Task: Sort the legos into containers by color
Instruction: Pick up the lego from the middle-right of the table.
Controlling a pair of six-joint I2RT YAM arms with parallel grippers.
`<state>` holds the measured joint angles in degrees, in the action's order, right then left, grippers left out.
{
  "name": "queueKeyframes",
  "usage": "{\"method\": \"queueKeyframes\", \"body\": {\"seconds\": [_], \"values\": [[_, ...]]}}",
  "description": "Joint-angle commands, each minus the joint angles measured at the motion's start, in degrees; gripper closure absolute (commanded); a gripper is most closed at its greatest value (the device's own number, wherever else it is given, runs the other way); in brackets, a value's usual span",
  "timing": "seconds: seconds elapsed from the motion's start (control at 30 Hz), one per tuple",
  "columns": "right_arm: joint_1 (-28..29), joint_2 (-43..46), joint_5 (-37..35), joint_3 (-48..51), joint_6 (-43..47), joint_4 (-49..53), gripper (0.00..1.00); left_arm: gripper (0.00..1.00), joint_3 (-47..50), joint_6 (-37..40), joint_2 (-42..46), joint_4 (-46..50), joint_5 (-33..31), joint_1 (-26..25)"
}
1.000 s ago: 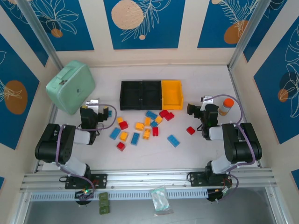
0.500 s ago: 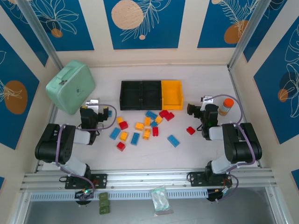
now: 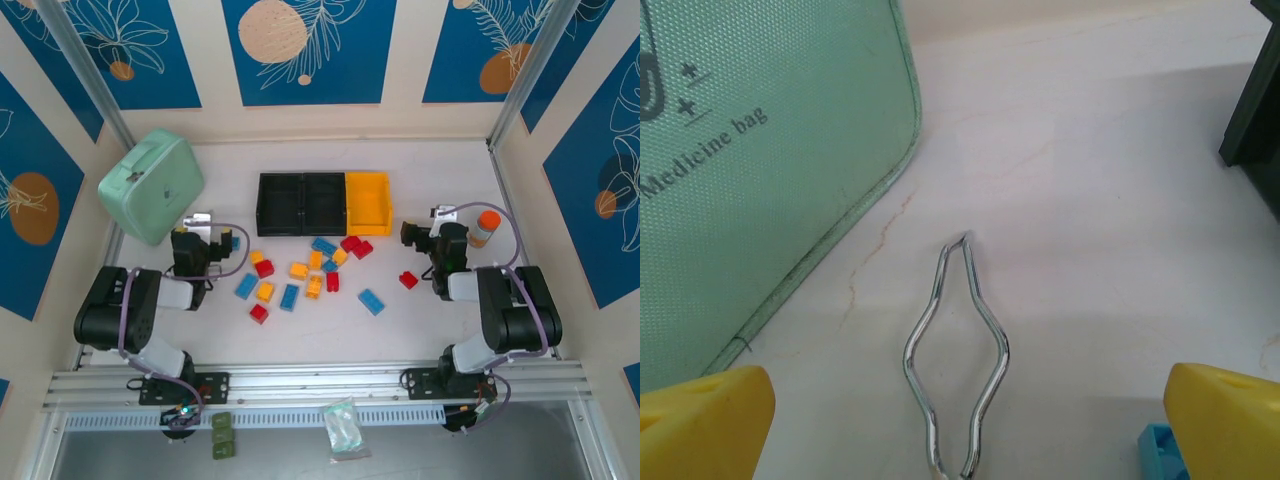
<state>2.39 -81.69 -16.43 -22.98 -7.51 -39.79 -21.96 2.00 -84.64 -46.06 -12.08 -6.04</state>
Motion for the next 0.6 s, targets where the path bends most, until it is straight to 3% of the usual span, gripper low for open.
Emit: {"method": "queueKeyframes", "body": {"seconds": [0.0, 0.13, 0.23, 0.3, 0.4, 0.5, 0.57], "values": [[-0.37, 7.18, 1.55, -5.32, -1.52, 12.05, 0.01, 0.01, -6.06, -1.40, 6.40, 12.25, -1.96, 0.82], [-0.28, 16.60, 3.90, -7.77, -5.32, 20.46, 0.01, 0.01, -11.90, -9.12, 11.20, 26.62, -0.93, 0.77], [-1.57, 22.89, 5.54, -12.56, -16.14, 33.30, 0.01, 0.01, -16.88, -23.85, 14.08, 40.67, -0.11, 0.84], [-3.93, 25.79, 6.34, -16.43, -30.27, 47.08, 0.01, 0.01, -17.33, -30.10, 16.01, 43.12, 5.12, 1.11], [-9.38, 28.36, 19.03, -14.79, -36.15, 47.57, 0.02, 0.01, -15.68, -35.05, 17.95, 40.46, 15.68, 1.23], [-10.70, 28.71, 27.04, -17.18, -34.48, 55.53, 0.15, 0.05, -16.27, -39.66, 18.46, 42.73, 25.58, 0.96], [-9.30, 26.79, 26.46, -21.16, -32.44, 65.58, 0.21, 0.12, -17.68, -39.88, 18.67, 47.85, 29.76, 0.28]]}}
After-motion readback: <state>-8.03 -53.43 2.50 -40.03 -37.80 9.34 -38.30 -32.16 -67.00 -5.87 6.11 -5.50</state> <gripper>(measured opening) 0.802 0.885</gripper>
